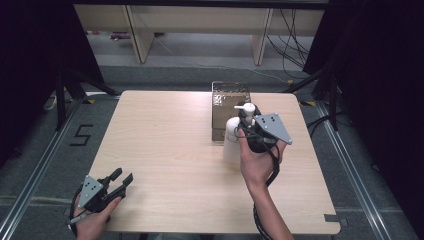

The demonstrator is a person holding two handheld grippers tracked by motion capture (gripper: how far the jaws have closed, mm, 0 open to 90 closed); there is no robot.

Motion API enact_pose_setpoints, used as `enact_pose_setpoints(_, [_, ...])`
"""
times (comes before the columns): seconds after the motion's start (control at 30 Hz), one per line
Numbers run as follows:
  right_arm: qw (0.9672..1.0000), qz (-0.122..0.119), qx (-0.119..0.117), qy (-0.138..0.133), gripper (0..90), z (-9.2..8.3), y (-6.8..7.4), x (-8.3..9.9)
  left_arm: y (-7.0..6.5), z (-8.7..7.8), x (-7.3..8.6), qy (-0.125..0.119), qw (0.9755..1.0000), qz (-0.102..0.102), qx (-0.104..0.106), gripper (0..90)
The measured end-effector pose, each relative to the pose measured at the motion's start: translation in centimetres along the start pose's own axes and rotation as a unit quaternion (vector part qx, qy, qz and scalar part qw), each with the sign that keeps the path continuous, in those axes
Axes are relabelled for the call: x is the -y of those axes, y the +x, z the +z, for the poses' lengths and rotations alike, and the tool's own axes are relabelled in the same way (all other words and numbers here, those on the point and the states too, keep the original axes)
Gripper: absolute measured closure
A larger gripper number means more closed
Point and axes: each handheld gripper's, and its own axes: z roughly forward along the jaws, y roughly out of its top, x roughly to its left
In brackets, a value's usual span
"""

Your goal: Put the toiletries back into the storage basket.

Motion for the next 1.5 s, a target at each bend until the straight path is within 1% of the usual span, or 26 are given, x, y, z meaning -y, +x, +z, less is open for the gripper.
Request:
enact_pose_setpoints(0.03, [1.0000,-0.001,0.000,-0.003,60.3,0.1,-0.1,0.0,0.0,0.0,0.0,0.000,1.0000,0.000,0.000,50.5])
enact_pose_setpoints(0.07, [0.9999,-0.009,0.006,-0.002,60.2,0.0,-0.4,-0.1,0.0,0.0,0.0,0.000,1.0000,0.000,0.000,50.5])
enact_pose_setpoints(0.1, [1.0000,-0.005,0.004,-0.001,60.3,0.0,-0.4,-0.1,0.0,0.0,0.0,0.000,1.0000,0.000,0.000,50.5])
enact_pose_setpoints(0.17, [1.0000,-0.004,0.008,-0.001,60.2,0.0,-0.6,-0.1,0.0,0.0,0.0,0.001,1.0000,0.000,0.000,50.5])
enact_pose_setpoints(0.2, [0.9999,-0.010,0.010,-0.005,60.3,0.0,-0.9,-0.1,0.0,0.0,0.0,-0.002,1.0000,0.000,0.000,50.5])
enact_pose_setpoints(0.23, [0.9999,-0.005,0.011,-0.002,60.3,-0.1,-0.9,-0.2,0.0,0.0,0.0,-0.001,1.0000,0.000,0.000,50.5])
enact_pose_setpoints(0.27, [0.9999,-0.007,0.013,-0.007,60.3,0.0,-1.0,-0.2,0.0,0.0,0.0,-0.002,1.0000,0.000,0.000,50.5])
enact_pose_setpoints(0.3, [0.9999,-0.005,0.012,-0.002,60.3,-0.1,-1.1,-0.2,0.0,0.0,0.0,-0.001,1.0000,0.000,0.000,50.5])
enact_pose_setpoints(0.43, [0.9998,0.002,0.017,-0.005,60.3,-0.1,-1.5,-0.3,0.0,0.0,0.0,0.000,1.0000,0.000,0.000,50.5])
enact_pose_setpoints(0.67, [0.9996,-0.003,0.028,-0.008,60.3,-0.1,-2.3,-0.6,0.0,0.0,0.0,0.000,1.0000,0.000,0.000,50.5])
enact_pose_setpoints(0.73, [0.9995,0.000,0.029,-0.007,60.3,0.0,-2.4,-0.7,0.0,0.0,0.0,0.000,1.0000,0.000,0.000,50.6])
enact_pose_setpoints(0.8, [0.9994,-0.004,0.034,-0.011,60.3,0.0,-2.7,-0.7,0.0,0.0,0.0,0.001,1.0000,0.000,-0.001,50.6])
enact_pose_setpoints(0.83, [0.9995,0.001,0.032,-0.007,60.3,0.0,-2.7,-0.7,0.0,-0.1,0.0,0.007,1.0000,0.001,-0.004,50.6])
enact_pose_setpoints(0.9, [0.9994,0.001,0.035,-0.006,60.3,0.0,-2.9,-0.8,0.0,0.0,0.0,-0.001,1.0000,0.000,0.000,50.5])
enact_pose_setpoints(0.93, [0.9993,-0.002,0.036,-0.008,60.3,0.1,-3.1,-0.8,0.0,0.0,0.0,0.000,1.0000,0.000,0.000,50.6])
enact_pose_setpoints(0.97, [0.9992,0.005,0.040,-0.004,60.3,0.0,-3.1,-0.8,0.0,0.0,0.0,0.000,1.0000,0.000,0.000,50.5])
enact_pose_setpoints(1.0, [0.9992,0.001,0.039,-0.005,60.3,0.1,-3.2,-0.8,0.0,0.0,0.0,0.000,1.0000,0.000,0.000,50.5])
enact_pose_setpoints(1.03, [0.9992,0.002,0.039,-0.008,60.3,0.1,-3.3,-0.8,0.0,0.0,0.0,0.000,1.0000,0.000,0.000,50.6])
enact_pose_setpoints(1.07, [0.9991,0.006,0.042,-0.005,60.2,0.1,-3.3,-0.8,0.0,0.0,0.0,-0.001,1.0000,0.000,0.000,50.6])
enact_pose_setpoints(1.17, [0.9989,-0.005,0.045,-0.009,60.2,0.2,-3.6,-0.9,0.0,0.1,0.0,-0.001,1.0000,0.002,0.000,50.6])
enact_pose_setpoints(1.23, [0.9991,0.002,0.042,-0.005,60.3,0.3,-3.7,-1.0,0.0,0.0,0.0,0.000,1.0000,0.000,0.000,50.6])
enact_pose_setpoints(1.3, [0.9989,0.002,0.046,-0.008,60.3,0.3,-3.8,-1.0,0.0,0.0,0.0,0.000,1.0000,0.000,0.000,50.6])
enact_pose_setpoints(1.37, [0.9988,-0.004,0.049,-0.008,60.3,0.4,-4.0,-1.1,0.0,0.0,0.0,0.000,1.0000,0.000,0.000,50.6])
enact_pose_setpoints(1.4, [0.9989,0.002,0.047,-0.006,60.3,0.4,-3.9,-1.2,0.0,0.0,0.0,0.000,1.0000,0.000,0.000,50.6])
enact_pose_setpoints(1.47, [0.9988,-0.003,0.050,-0.005,60.3,0.4,-4.1,-1.3,0.0,0.0,0.0,0.000,1.0000,0.000,0.000,50.6])
enact_pose_setpoints(1.5, [0.9987,-0.004,0.051,-0.009,60.3,0.5,-4.1,-1.3,0.0,0.0,0.0,0.000,1.0000,0.000,0.000,50.6])
